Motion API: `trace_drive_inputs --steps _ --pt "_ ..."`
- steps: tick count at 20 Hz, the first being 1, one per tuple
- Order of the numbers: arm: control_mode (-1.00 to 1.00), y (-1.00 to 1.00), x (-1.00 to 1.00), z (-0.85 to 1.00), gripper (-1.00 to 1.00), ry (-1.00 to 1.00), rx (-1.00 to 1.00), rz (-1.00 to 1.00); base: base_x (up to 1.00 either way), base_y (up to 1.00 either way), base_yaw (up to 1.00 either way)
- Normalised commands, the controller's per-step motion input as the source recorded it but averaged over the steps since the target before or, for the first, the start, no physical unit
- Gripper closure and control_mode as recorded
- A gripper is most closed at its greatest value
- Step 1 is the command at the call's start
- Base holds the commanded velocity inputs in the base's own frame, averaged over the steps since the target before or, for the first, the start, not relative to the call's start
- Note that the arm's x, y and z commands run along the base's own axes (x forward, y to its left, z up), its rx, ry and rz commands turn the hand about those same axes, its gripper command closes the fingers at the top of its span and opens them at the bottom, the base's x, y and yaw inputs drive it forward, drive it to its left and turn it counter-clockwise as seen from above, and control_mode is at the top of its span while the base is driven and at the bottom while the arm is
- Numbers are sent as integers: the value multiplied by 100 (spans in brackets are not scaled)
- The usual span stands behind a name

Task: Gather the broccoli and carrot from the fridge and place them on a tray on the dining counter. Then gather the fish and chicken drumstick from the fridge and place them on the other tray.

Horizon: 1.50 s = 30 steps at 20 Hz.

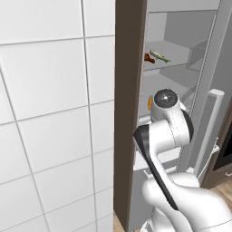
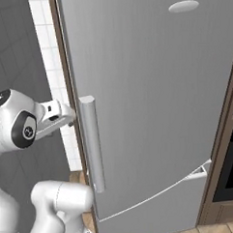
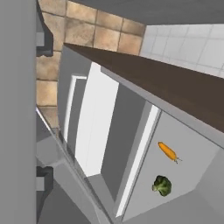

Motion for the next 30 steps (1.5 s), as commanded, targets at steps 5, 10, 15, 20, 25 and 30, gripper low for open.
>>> trace_drive_inputs --steps 5,10,15,20,25,30 --pt "-100 -40 38 -14 -100 7 -5 0 0 0 0" --pt "-100 -46 10 -12 -100 11 -3 0 0 0 0" --pt "-100 -65 -29 -6 -100 3 -1 -4 0 0 0" --pt "-100 -64 -26 -2 -100 3 -2 -8 0 0 0" --pt "-100 -92 0 0 -100 7 0 -4 0 0 0" --pt "-100 -100 -2 0 -100 9 0 -4 0 0 0"
